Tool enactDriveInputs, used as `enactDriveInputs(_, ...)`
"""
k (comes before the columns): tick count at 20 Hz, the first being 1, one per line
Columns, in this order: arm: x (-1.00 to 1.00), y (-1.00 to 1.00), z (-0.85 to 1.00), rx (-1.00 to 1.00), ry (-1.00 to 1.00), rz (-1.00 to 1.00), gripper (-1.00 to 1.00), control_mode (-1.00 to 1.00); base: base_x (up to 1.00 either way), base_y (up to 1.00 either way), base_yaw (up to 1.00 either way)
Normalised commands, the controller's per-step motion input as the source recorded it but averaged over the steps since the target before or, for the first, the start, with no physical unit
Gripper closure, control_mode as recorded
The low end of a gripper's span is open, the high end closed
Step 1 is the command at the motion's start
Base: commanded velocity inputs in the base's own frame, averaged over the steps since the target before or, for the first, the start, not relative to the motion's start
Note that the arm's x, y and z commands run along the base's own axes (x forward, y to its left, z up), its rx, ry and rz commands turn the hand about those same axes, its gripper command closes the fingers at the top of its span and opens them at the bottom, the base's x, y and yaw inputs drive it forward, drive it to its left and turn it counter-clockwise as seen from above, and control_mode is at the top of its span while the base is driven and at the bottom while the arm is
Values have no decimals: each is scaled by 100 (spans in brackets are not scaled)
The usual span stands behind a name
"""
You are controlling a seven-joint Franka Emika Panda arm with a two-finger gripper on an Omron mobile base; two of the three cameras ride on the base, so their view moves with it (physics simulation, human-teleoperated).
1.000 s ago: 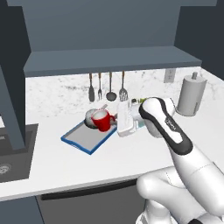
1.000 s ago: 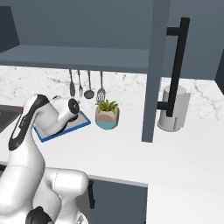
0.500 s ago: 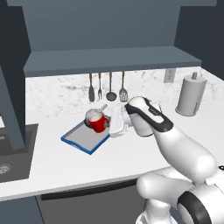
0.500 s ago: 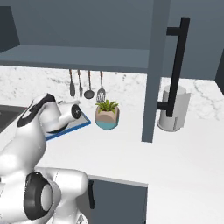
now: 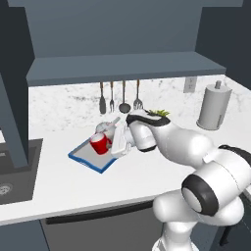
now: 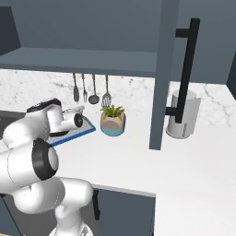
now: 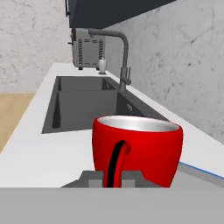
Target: Pick the kettle from the counter and place it on the tray. Then pick the mug from the cabinet and place it on the tray. Then close the cabinet doors.
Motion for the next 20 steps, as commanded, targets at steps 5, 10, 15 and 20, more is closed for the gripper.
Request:
enactDriveInputs(5,50,20,-24,0,0,-1,100,-100,0,0,0)
enactDriveInputs(10,40,20,-18,0,5,-1,100,-100,0,0,0)
enactDriveInputs(15,17,13,-19,1,16,0,100,-100,0,0,0)
enactDriveInputs(20,30,0,-25,3,15,0,100,-100,0,0,0)
